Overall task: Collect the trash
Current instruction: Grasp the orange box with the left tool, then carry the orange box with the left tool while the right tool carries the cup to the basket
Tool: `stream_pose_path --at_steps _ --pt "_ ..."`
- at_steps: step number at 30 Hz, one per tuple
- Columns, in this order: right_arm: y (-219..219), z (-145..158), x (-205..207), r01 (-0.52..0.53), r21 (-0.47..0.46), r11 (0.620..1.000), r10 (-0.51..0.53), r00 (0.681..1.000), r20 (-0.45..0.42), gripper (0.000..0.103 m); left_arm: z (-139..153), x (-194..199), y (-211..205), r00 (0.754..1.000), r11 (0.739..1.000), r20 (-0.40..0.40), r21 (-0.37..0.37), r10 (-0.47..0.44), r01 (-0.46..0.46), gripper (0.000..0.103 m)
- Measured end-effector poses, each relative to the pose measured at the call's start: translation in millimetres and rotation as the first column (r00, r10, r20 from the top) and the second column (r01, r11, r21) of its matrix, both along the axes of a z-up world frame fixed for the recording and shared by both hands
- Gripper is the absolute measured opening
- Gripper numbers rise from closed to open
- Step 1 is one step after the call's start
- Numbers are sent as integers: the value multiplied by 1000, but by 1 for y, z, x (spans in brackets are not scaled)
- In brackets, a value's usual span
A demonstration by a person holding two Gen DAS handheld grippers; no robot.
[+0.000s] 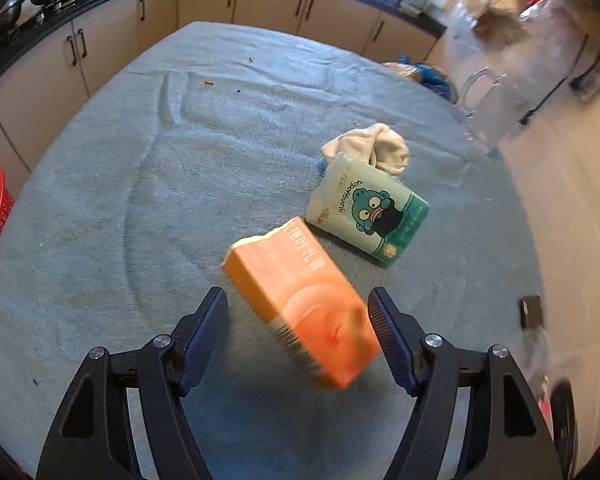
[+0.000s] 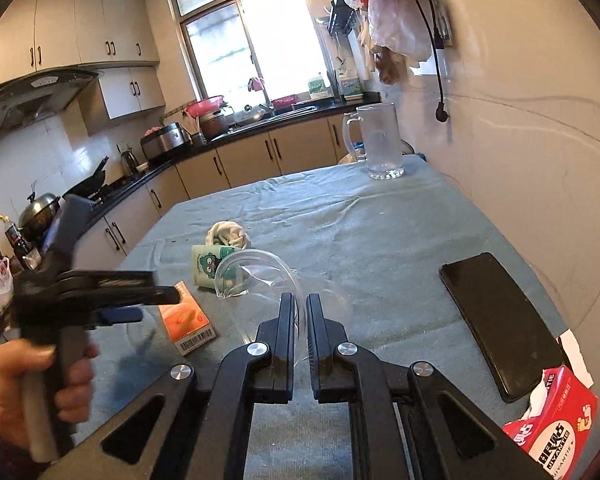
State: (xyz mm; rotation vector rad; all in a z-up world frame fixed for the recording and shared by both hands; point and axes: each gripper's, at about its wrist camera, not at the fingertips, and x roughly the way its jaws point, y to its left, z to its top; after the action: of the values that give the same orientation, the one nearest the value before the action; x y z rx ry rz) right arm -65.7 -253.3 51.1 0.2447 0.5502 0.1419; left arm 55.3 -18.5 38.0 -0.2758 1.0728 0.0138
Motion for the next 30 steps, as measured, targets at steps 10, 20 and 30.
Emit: stream_pose_path --at_steps 10,20,30 --pt "-9 -5 -3 -16 34 999 16 1000 -6 7 -14 6 -21 996 981 14 171 -93 89 75" --pt "2 -12 0 -57 53 997 58 998 -19 7 -20 -35 27 972 969 40 92 -232 227 74" --pt "12 -13 -1 -74 54 996 75 997 -26 7 -26 -57 15 960 949 95 204 -265 242 47"
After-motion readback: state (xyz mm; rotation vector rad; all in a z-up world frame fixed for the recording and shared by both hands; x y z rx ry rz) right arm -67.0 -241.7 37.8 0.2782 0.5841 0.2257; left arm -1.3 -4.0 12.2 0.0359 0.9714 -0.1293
